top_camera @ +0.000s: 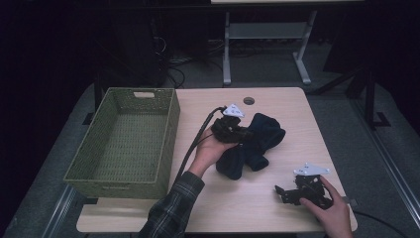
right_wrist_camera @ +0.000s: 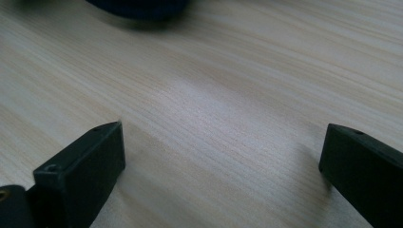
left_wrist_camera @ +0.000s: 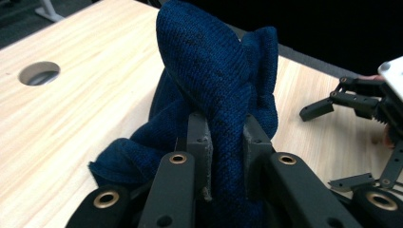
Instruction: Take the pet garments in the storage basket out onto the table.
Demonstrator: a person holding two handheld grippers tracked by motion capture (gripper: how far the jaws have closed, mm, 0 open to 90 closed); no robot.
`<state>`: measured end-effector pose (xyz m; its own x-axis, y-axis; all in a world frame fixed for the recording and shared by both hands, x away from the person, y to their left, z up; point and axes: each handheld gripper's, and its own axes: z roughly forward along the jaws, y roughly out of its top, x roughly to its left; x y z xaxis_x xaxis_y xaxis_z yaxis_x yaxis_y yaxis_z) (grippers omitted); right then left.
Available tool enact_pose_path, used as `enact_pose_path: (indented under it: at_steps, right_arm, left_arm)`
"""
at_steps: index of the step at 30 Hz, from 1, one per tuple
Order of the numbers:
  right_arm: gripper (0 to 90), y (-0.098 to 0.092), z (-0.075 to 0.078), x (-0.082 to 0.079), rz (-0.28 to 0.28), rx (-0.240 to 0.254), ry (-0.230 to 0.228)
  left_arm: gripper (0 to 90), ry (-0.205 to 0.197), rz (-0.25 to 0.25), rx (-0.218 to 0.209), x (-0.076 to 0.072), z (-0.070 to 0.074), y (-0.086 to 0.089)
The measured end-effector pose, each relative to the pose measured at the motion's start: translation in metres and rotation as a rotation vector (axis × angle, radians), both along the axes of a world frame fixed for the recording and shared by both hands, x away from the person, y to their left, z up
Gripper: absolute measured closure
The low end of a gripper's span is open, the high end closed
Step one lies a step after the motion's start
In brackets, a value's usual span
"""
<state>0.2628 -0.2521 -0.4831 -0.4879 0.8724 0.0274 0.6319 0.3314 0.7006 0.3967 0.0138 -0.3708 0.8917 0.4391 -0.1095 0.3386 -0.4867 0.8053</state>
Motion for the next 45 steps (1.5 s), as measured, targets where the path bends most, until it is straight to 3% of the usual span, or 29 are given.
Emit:
enact_pose_path:
  at_steps: [3,10,15,20,24,27,33,37,45]
  right_arm:
    - [1.0,0.0,0.0,0.0,-0.001,0.001,0.001]
    - [1.1,0.0,0.0,0.0,-0.002,0.003,0.002]
    - [1.1,0.0,0.0,0.0,-0.002,0.003,0.001]
    - [1.1,0.0,0.0,0.0,-0.001,0.002,0.001]
    - [1.1,0.0,0.0,0.0,-0.002,0.003,0.002]
    - [1.1,0.0,0.0,0.0,0.0,0.001,0.0]
    - [1.1,0.0,0.0,0.0,0.0,0.001,0.001]
    - [1.0,0.0,0.0,0.0,0.0,0.001,0.001]
    - [1.1,0.0,0.0,0.0,-0.001,0.002,0.001]
  left_arm:
    - [77.5,0.004,-0.007,0.017,0.002,-0.008,-0.006]
    - [76.9,0.037,-0.008,0.013,0.007,-0.023,-0.016]
    - [73.3,0.042,-0.005,0.01,0.008,-0.026,-0.018]
    - [47.6,0.038,-0.011,0.005,0.006,-0.022,-0.015]
    - [38.3,0.024,-0.016,-0.024,0.002,-0.016,-0.008]
    - [25.4,-0.012,-0.021,-0.011,-0.004,-0.01,-0.002]
    - [18.1,-0.035,-0.01,0.02,-0.015,-0.003,0.012]
    - [16.0,-0.032,0.004,0.003,-0.022,-0.002,0.025]
    - [13.3,-0.05,0.026,0.015,-0.039,0.0,0.047]
